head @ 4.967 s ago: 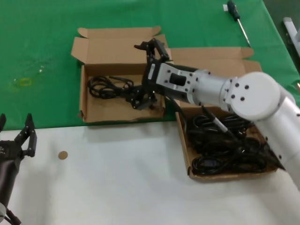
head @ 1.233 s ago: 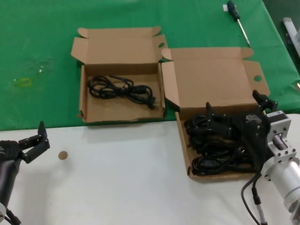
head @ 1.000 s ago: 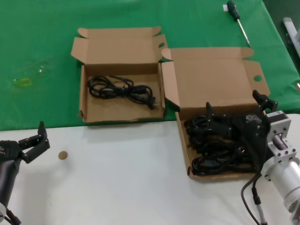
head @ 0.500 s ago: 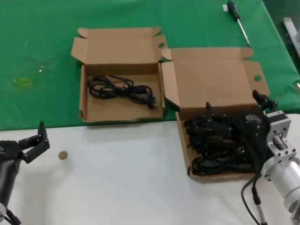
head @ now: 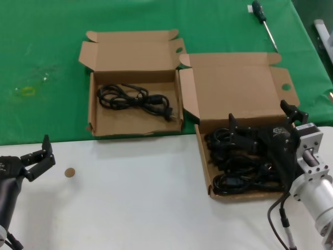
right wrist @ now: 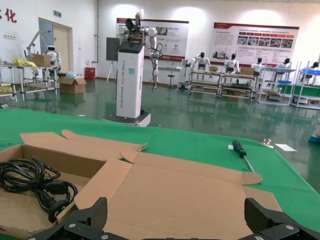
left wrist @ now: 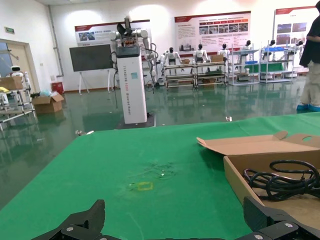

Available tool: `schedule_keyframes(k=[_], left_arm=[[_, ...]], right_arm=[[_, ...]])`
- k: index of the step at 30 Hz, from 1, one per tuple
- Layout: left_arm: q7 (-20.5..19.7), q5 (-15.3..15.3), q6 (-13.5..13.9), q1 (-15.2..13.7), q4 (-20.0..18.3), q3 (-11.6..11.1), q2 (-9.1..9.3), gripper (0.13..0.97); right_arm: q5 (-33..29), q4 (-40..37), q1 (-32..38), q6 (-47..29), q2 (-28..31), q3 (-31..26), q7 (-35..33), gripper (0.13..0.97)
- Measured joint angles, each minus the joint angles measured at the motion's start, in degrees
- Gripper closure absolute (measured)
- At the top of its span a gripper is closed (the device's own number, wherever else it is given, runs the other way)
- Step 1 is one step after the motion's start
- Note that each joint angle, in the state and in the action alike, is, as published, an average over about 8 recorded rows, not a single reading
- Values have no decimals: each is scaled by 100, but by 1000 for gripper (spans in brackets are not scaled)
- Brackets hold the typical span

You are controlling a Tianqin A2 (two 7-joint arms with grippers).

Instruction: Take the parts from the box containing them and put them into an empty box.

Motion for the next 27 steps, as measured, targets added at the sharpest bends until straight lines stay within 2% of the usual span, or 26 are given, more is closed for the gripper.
schedule_keyframes(k=[27], left_arm=[[0,0,0,0,0,0,0,132]], right_arm=[[0,0,0,0,0,0,0,129]])
